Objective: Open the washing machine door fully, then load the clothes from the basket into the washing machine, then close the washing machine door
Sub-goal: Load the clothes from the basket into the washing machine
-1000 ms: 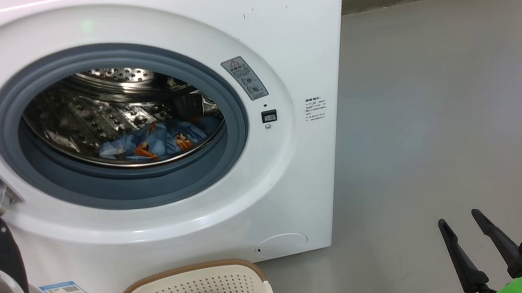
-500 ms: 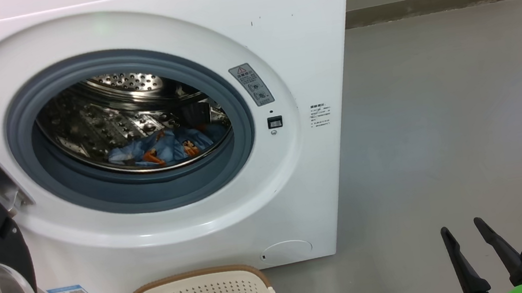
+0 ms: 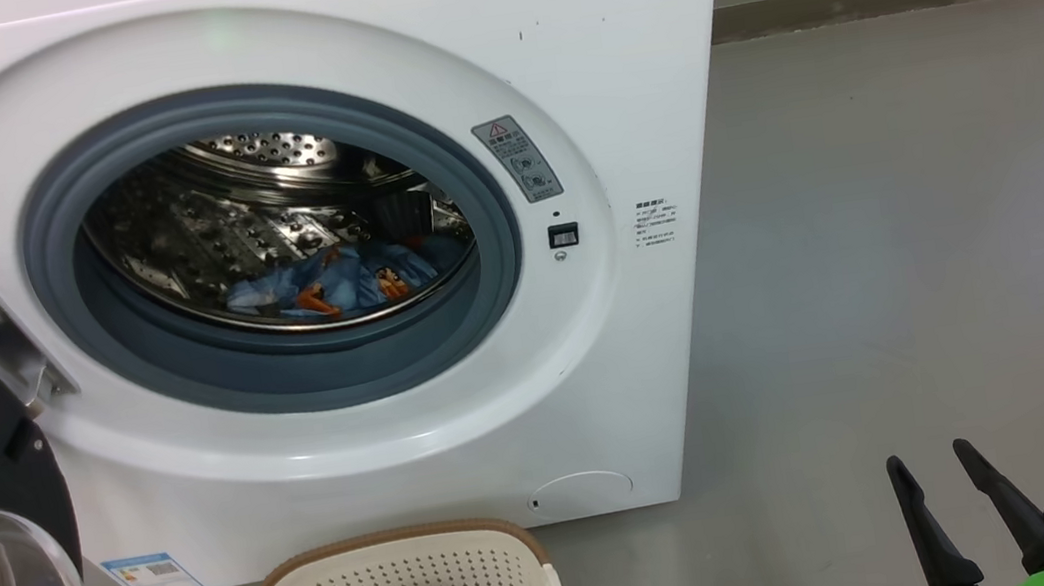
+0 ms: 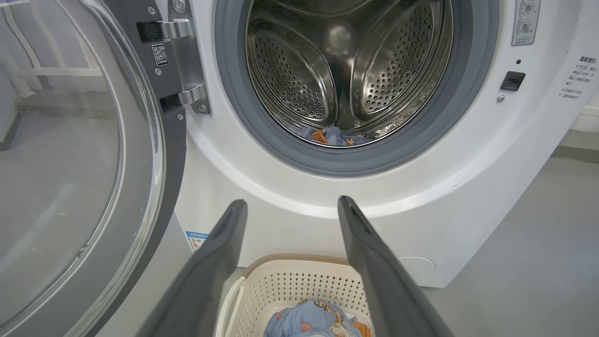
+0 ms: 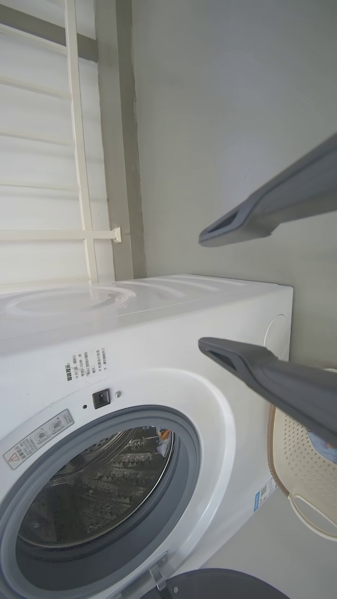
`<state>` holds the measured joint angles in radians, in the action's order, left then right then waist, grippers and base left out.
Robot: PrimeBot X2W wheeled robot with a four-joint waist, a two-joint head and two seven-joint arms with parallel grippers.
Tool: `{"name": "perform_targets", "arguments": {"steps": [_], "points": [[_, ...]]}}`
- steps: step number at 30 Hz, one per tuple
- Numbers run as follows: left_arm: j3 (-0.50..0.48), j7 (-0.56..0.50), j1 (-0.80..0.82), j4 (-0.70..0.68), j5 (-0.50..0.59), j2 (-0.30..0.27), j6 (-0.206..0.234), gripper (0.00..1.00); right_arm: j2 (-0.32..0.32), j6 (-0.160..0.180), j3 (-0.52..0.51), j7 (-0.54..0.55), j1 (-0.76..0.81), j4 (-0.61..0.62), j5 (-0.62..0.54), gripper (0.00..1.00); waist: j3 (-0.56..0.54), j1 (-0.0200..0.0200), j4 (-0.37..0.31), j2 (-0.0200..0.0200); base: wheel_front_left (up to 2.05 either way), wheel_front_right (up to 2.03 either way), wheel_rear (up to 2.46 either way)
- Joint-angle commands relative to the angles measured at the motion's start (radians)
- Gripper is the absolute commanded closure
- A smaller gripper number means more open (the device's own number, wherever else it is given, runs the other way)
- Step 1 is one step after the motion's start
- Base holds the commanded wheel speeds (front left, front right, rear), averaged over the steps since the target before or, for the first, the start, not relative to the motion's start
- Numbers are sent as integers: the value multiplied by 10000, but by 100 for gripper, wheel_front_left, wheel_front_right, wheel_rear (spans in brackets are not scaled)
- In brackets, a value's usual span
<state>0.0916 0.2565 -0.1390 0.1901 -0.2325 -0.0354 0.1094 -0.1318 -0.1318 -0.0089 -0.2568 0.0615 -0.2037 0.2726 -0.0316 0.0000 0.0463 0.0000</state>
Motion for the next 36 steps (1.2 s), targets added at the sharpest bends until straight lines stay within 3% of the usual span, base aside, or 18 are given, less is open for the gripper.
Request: {"name": "perform_targets", "arguments": {"steps": [1, 18, 27, 36], "points": [[-324, 53, 169, -306, -27, -149, 62, 0, -104, 11, 232, -49, -226, 201, -160, 0, 10, 0, -11, 0, 0, 0, 0], [-267, -248, 558, 239, -477, -205, -124, 0, -10, 11, 360, -49, -551, 281, -93, 0, 542, 0, -570, 0, 0, 0, 0], [-99, -732, 1379, 1055, -1017, -187, -374, 0, 54, 11, 587, -49, -1135, 383, -48, 0, 1391, 0, -1170, 0, 0, 0, 0], [199, -1914, 2541, 2208, -1085, -505, -643, 0, 210, 11, 698, -49, -1950, 513, 70, 0, 2726, 0, -1975, 0, 0, 0, 0]]}}
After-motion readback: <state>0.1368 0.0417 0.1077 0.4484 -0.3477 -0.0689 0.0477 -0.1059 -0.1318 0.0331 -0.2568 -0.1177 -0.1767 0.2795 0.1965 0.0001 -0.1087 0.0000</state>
